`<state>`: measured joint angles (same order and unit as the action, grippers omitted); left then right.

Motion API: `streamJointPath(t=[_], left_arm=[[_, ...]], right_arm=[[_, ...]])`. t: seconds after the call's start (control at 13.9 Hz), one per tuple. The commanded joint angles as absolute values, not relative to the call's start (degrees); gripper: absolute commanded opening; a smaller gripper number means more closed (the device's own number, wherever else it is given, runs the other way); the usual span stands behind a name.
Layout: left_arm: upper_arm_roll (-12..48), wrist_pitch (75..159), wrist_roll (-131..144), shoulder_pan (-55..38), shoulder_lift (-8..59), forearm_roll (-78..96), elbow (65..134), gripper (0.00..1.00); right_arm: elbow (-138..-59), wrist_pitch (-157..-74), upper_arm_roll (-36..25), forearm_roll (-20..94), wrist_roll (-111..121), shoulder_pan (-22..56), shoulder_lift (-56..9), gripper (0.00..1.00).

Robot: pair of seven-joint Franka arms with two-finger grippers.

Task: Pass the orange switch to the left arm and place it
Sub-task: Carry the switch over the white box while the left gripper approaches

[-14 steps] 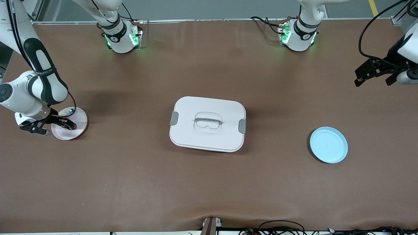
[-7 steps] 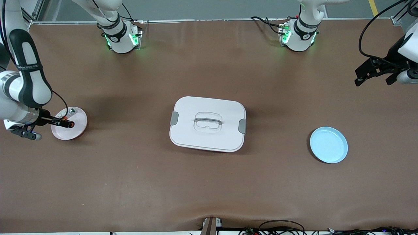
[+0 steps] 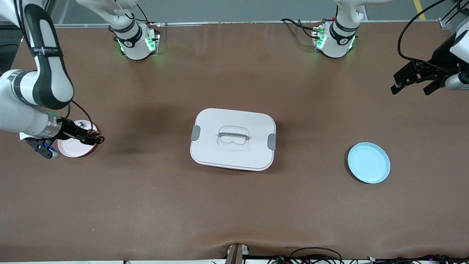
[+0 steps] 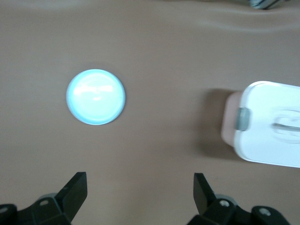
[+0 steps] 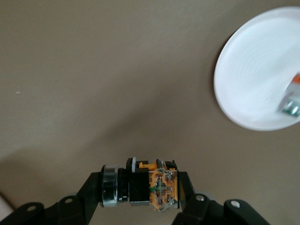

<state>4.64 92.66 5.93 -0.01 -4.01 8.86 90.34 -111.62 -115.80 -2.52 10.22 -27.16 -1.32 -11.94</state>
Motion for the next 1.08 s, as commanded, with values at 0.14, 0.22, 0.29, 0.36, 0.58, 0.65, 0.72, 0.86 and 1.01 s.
streamJointPath(t=[0.14, 0.22, 0.29, 0.36, 0.58, 0.65, 0.72, 0.86, 1.01], left_arm=[[4.5, 90.2, 5.6, 0.1, -4.2, 23.1, 88.6, 1.00], [4.5, 90.3, 5.8, 0.1, -4.0, 26.0, 88.7, 1.00], [4.5, 90.4, 5.8, -0.1, -3.7, 28.7, 88.7, 1.00], [4.6, 90.7, 5.9, -0.3, -2.9, 31.8, 88.7, 1.00], [4.6, 91.1, 6.1, -0.3, 0.0, 41.2, 88.7, 1.00], [4.8, 91.9, 6.2, -0.8, 0.3, 43.2, 88.7, 1.00], [5.4, 93.5, 6.1, -1.0, 1.0, 44.0, 88.9, 1.00], [8.1, 96.8, 6.1, -1.3, 2.5, 46.0, 88.9, 1.00], [10.2, 100.3, 6.1, -2.0, 4.8, 49.2, 89.1, 1.00]], right_arm=[[-110.0, -114.3, -3.1, 12.3, -49.9, 11.0, -9.6, 0.00], [-109.1, -114.5, -3.1, 12.3, -55.1, 13.7, -9.8, 0.00], [-107.8, -114.4, -3.1, 12.4, -59.9, 16.3, -10.1, 0.00], [-106.8, -114.5, -3.1, 12.6, -63.9, 18.6, -10.3, 0.00], [-102.3, -114.4, -3.1, 15.3, -74.8, 24.7, -11.0, 0.00], [-99.4, -114.3, -3.1, 15.3, -78.8, 26.5, -12.8, 0.00], [-96.6, -114.3, -3.1, 15.3, -82.4, 28.4, -14.7, 0.00], [-91.4, -114.3, -3.1, 15.4, -88.0, 30.9, -18.1, 0.00], [-87.5, -114.3, -3.1, 15.5, -93.7, 33.2, -20.9, 0.00]])
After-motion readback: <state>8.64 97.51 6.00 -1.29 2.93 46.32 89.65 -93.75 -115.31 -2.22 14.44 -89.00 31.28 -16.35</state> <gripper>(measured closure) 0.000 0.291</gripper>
